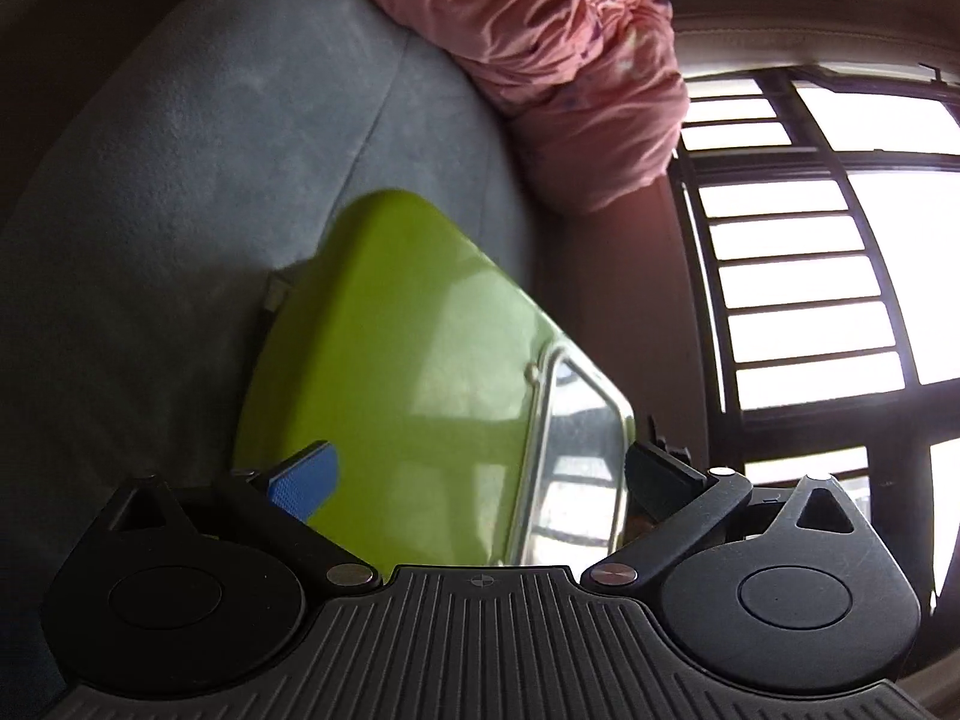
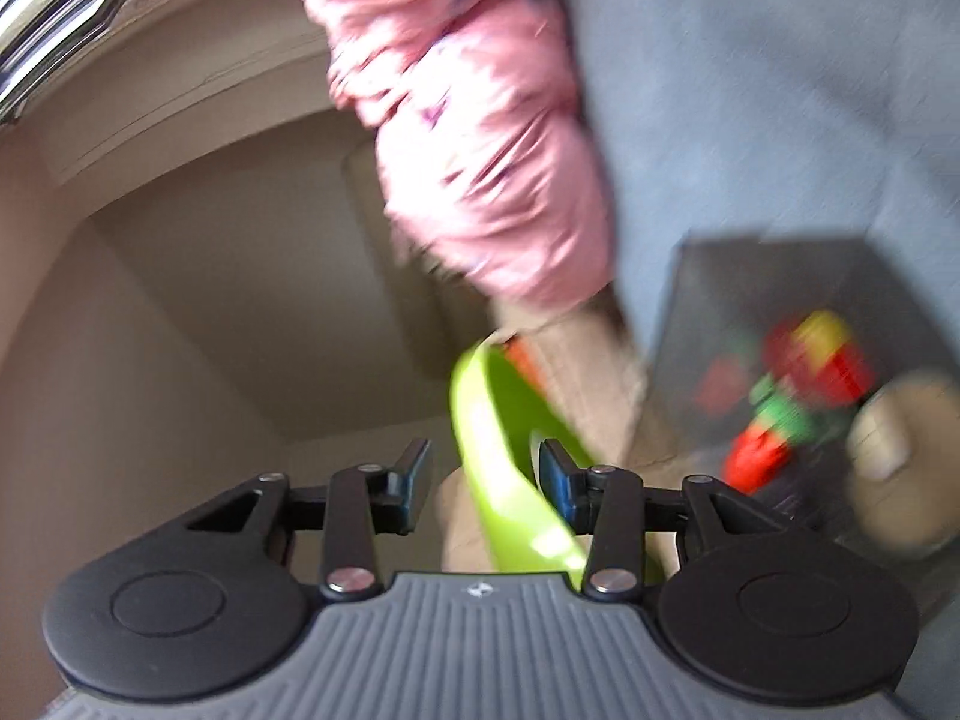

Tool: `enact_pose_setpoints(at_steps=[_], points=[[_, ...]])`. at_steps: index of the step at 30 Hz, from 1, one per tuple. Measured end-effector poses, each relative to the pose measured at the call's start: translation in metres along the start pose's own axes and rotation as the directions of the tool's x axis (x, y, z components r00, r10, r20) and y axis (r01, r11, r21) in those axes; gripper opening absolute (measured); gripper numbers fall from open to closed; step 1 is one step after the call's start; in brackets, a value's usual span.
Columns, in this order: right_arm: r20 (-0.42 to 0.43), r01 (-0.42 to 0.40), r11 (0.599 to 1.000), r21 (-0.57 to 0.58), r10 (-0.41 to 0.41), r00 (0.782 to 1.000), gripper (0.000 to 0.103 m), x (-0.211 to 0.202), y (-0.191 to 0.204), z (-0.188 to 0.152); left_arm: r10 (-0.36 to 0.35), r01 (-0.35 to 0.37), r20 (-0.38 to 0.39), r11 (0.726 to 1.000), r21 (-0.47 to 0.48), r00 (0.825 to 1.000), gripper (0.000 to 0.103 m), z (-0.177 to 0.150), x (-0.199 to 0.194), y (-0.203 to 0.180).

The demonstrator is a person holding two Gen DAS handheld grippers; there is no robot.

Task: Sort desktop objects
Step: 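Lower the green lid onto the clear box with the right tool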

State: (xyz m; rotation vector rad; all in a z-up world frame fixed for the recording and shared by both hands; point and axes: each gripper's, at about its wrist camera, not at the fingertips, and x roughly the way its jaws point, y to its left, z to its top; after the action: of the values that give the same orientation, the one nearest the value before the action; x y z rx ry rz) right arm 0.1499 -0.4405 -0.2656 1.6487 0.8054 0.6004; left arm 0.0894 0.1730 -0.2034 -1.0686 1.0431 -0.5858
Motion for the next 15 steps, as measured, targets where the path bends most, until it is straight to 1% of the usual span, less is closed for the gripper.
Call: enact_pose_setpoints(at_steps=[2,4,6,8,9,10,12,13,14,15], points=[[0.026,0.071,0.997,0.001,-0.071,0.997,0.048,-0.008,-0.009,0.006,0.063,-0.063,0.042,0.998,0.01,0.997,0.103,0.008,-0.008,-0.002],[0.053,0.149,0.989,-0.01,-0.149,0.987,0.057,-0.008,-0.014,0.009,0.129,-0.132,0.078,0.991,0.027,0.989,0.103,0.013,-0.012,-0.005],[0.091,0.215,0.976,-0.027,-0.212,0.973,0.059,-0.014,-0.017,0.012,0.162,-0.164,0.048,0.985,0.047,0.986,0.103,0.013,-0.002,-0.009],[0.104,0.27,0.962,-0.038,-0.265,0.959,0.07,-0.01,-0.014,0.013,0.194,-0.195,0.018,0.978,0.068,0.981,0.103,0.013,0.008,-0.013],[0.111,0.298,0.954,-0.045,-0.291,0.95,0.08,-0.009,-0.013,0.013,0.211,-0.21,0.004,0.974,0.079,0.978,0.103,0.013,0.013,-0.015],[0.123,0.33,0.942,-0.062,-0.321,0.939,0.082,-0.011,-0.008,0.012,0.227,-0.225,-0.011,0.97,0.09,0.974,0.103,0.013,0.017,-0.016],[0.166,0.423,0.893,-0.155,-0.398,0.902,0.081,-0.012,0.006,0.006,0.26,-0.255,-0.039,0.96,0.113,0.965,0.103,0.013,0.027,-0.02],[0.202,0.466,0.857,-0.219,-0.428,0.881,0.081,-0.017,0.015,0.001,0.273,-0.265,-0.052,0.956,0.123,0.961,0.103,0.013,0.032,-0.022],[0.241,0.52,0.804,-0.289,-0.465,0.852,0.081,-0.019,0.027,-0.007,0.275,-0.266,-0.061,0.955,0.13,0.959,0.103,0.012,0.035,-0.024],[0.282,0.569,0.742,-0.354,-0.496,0.821,0.081,-0.021,0.039,-0.014,0.277,-0.266,-0.07,0.954,0.136,0.958,0.103,0.011,0.038,-0.026]])
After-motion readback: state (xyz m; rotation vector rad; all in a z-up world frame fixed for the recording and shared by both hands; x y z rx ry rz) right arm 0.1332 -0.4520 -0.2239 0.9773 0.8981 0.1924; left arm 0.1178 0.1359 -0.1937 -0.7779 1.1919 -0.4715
